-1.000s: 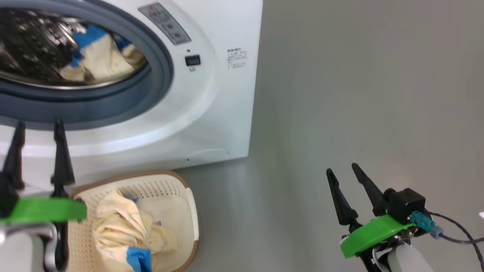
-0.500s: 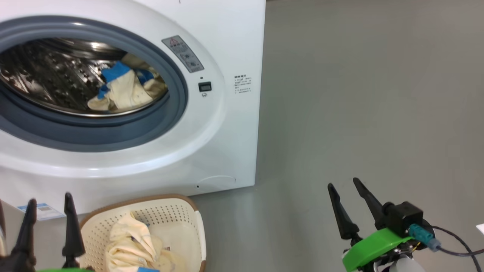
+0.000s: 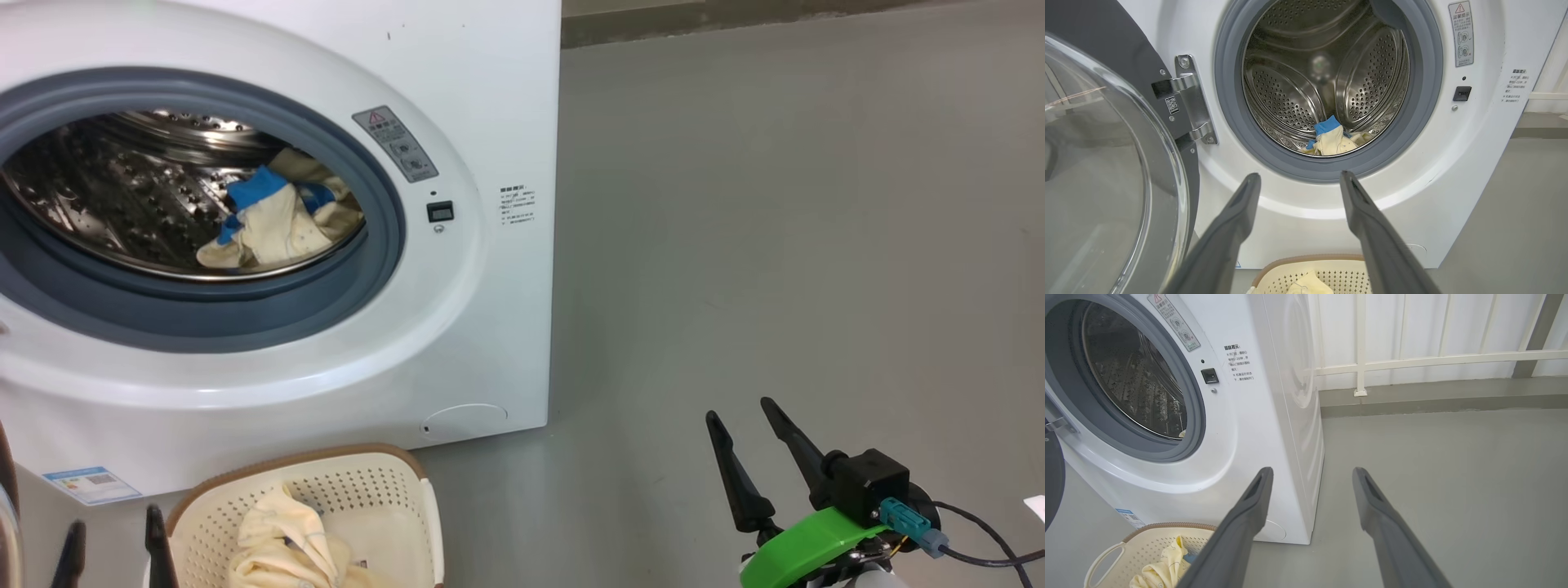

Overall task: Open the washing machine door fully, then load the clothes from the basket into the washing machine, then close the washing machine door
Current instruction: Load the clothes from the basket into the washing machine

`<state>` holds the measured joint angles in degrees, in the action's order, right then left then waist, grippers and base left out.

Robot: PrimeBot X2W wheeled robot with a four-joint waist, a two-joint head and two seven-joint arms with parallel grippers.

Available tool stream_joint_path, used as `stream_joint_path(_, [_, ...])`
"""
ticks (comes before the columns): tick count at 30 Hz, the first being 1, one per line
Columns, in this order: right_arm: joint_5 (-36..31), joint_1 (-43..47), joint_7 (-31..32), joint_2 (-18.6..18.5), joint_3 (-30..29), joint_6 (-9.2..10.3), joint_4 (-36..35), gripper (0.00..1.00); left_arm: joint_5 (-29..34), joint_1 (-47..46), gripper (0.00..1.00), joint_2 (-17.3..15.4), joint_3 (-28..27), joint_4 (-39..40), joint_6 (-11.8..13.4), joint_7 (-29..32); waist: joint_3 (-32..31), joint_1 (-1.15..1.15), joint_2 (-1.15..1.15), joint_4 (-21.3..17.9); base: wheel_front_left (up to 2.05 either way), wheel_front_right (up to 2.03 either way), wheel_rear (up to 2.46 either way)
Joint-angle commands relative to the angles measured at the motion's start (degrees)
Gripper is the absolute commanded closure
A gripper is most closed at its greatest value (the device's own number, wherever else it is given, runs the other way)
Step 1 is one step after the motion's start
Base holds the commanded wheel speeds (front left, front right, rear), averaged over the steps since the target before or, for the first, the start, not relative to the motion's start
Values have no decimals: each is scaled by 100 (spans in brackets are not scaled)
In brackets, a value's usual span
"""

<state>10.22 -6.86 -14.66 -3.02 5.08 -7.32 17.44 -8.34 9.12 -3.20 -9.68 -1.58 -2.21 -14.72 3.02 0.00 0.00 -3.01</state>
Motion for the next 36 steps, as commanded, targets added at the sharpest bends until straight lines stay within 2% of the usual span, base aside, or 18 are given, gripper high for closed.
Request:
stream_joint_path(1, [-34, -7, -34, 14, 138, -17, -168, 0, 48, -2, 0, -24, -230, 112, 17, -28, -30, 0, 0, -19, 0, 0, 0])
stream_joint_path(7, [-97, 19, -34, 14, 94, -17, -198, 0, 60, 209, 0, 15, -192, 12, 37, -28, -118, 0, 0, -34, 0, 0, 0])
stream_joint_path(22, [-143, 62, -34, 14, 67, -17, -230, 0, -98, 525, 0, 31, 181, 109, 349, -28, -195, 0, 0, -9, 0, 0, 0])
stream_joint_path(36, [-99, 32, -34, 14, 40, -17, -255, 0, -273, 535, 0, 32, 376, -138, 393, -28, -32, 0, 0, 20, 0, 0, 0])
